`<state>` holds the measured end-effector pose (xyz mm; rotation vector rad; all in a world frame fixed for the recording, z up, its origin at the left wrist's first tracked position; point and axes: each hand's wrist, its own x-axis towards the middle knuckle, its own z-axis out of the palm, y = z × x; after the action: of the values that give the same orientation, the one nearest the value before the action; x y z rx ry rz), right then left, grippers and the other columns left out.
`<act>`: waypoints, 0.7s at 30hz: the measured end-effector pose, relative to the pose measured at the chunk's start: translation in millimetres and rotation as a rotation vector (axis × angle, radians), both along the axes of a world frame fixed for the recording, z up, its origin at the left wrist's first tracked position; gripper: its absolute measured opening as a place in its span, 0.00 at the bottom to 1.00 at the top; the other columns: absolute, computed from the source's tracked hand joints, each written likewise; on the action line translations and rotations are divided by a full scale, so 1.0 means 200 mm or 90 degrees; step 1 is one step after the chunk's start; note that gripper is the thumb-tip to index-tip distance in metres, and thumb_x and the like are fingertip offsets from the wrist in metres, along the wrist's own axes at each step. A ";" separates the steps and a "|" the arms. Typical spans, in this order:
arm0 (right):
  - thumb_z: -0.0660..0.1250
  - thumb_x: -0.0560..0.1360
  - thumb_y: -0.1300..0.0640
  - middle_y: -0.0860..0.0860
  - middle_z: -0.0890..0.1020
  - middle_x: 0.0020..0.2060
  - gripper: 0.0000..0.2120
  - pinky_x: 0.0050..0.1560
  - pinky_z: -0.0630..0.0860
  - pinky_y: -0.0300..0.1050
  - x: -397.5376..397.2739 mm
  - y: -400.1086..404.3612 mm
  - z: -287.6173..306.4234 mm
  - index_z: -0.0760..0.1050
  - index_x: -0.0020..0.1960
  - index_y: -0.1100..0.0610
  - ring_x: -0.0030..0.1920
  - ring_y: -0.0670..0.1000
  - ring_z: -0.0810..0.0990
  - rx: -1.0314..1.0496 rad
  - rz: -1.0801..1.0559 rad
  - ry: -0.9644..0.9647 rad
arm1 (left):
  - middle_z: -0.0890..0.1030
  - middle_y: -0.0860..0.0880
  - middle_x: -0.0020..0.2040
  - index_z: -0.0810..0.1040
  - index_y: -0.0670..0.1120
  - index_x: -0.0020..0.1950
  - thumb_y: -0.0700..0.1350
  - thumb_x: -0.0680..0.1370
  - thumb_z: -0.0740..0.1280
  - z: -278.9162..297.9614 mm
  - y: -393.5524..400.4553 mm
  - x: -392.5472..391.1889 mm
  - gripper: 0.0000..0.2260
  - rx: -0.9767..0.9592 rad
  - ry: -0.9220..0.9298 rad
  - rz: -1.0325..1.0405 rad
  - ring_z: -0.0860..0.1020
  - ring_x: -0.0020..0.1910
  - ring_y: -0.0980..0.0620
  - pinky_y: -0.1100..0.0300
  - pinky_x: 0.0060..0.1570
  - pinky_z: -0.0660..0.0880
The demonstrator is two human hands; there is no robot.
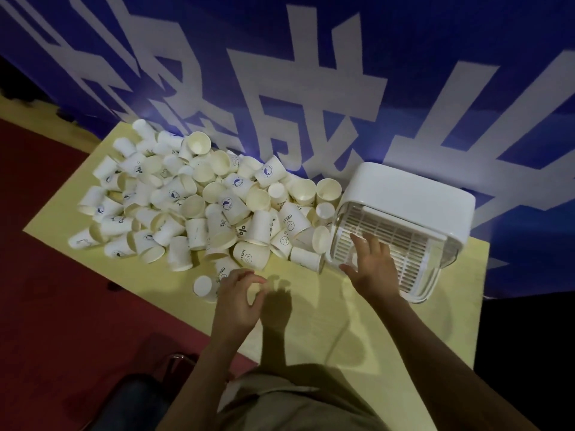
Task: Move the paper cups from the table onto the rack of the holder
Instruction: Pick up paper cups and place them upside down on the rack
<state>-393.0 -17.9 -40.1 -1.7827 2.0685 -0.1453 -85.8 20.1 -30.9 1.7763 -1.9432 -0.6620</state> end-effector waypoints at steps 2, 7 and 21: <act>0.74 0.75 0.45 0.56 0.71 0.72 0.35 0.66 0.73 0.59 0.07 0.04 0.04 0.66 0.77 0.54 0.69 0.62 0.69 -0.039 0.018 0.008 | 0.78 0.49 0.56 0.83 0.49 0.54 0.50 0.75 0.69 0.00 -0.03 0.11 0.10 -0.018 -0.046 0.030 0.76 0.58 0.48 0.55 0.58 0.67; 0.74 0.76 0.46 0.57 0.72 0.72 0.33 0.68 0.74 0.56 0.34 0.14 0.09 0.69 0.76 0.56 0.70 0.61 0.70 -0.078 0.056 -0.021 | 0.78 0.44 0.61 0.82 0.47 0.59 0.49 0.75 0.71 -0.07 -0.08 0.36 0.14 0.020 -0.130 0.090 0.75 0.61 0.40 0.48 0.59 0.68; 0.67 0.79 0.40 0.50 0.63 0.75 0.34 0.66 0.76 0.52 0.91 0.16 -0.04 0.59 0.80 0.49 0.73 0.56 0.64 0.082 0.071 -0.014 | 0.74 0.40 0.64 0.77 0.44 0.68 0.46 0.75 0.76 -0.31 -0.09 0.67 0.22 0.159 -0.018 0.046 0.73 0.58 0.35 0.42 0.53 0.75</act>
<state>-211.3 13.8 -48.5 -1.8034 1.9128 -0.0009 49.0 1.7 -93.6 2.0025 -1.8719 -0.8909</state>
